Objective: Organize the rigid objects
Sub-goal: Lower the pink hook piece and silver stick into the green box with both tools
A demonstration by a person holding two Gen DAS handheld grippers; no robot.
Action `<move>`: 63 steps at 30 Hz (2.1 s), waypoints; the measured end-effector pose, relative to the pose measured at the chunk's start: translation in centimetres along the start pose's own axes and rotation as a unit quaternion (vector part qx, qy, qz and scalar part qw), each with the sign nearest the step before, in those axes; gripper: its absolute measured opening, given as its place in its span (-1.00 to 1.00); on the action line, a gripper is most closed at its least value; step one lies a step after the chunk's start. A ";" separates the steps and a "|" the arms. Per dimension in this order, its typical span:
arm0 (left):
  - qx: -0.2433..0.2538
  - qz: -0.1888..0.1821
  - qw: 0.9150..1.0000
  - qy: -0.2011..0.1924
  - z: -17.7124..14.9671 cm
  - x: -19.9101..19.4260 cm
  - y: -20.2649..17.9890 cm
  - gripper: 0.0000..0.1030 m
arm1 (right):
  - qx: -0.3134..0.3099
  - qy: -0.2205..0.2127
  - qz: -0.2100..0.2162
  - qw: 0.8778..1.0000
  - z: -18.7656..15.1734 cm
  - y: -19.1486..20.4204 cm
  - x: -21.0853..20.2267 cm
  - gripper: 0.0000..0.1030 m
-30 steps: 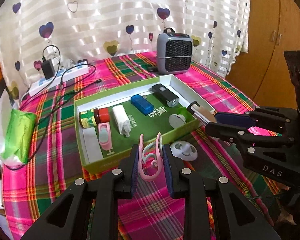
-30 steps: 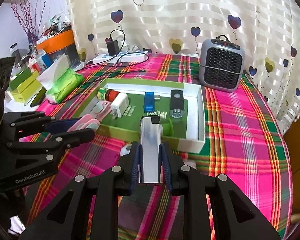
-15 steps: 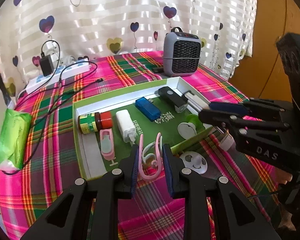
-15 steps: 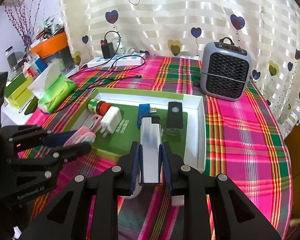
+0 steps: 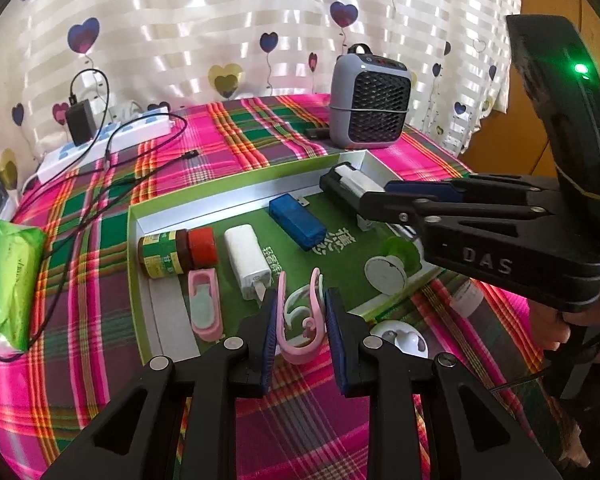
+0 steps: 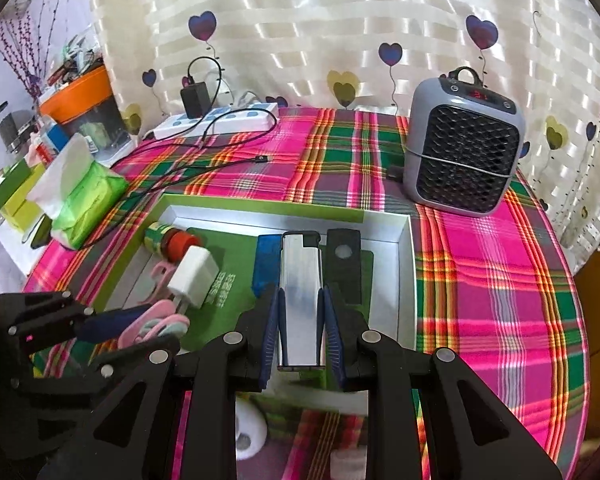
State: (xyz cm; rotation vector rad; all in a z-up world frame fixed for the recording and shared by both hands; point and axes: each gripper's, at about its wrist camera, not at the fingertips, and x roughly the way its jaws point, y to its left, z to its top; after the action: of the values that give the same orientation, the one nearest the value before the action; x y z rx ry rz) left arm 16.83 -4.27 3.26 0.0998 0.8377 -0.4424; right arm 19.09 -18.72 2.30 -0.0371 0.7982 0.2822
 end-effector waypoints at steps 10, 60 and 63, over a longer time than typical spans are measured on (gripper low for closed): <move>-0.005 -0.006 1.000 0.007 0.6 1.4 0.6 -0.57 | 0.004 0.021 -0.003 1.000 1.4 -0.2 2.7 -0.54; 0.000 0.001 1.000 0.019 0.8 2.8 0.5 -0.56 | 0.026 0.039 0.014 0.999 1.9 -0.6 5.3 -0.53; 0.001 0.002 1.000 0.019 0.8 2.8 0.4 -0.56 | 0.028 0.039 0.013 0.999 1.9 -0.6 5.3 -0.52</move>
State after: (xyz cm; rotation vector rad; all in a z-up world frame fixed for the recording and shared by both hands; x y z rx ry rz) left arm 19.19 -5.03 1.72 0.1119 0.8747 -0.4383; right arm 24.11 -17.77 -0.17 0.0159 0.8839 0.2849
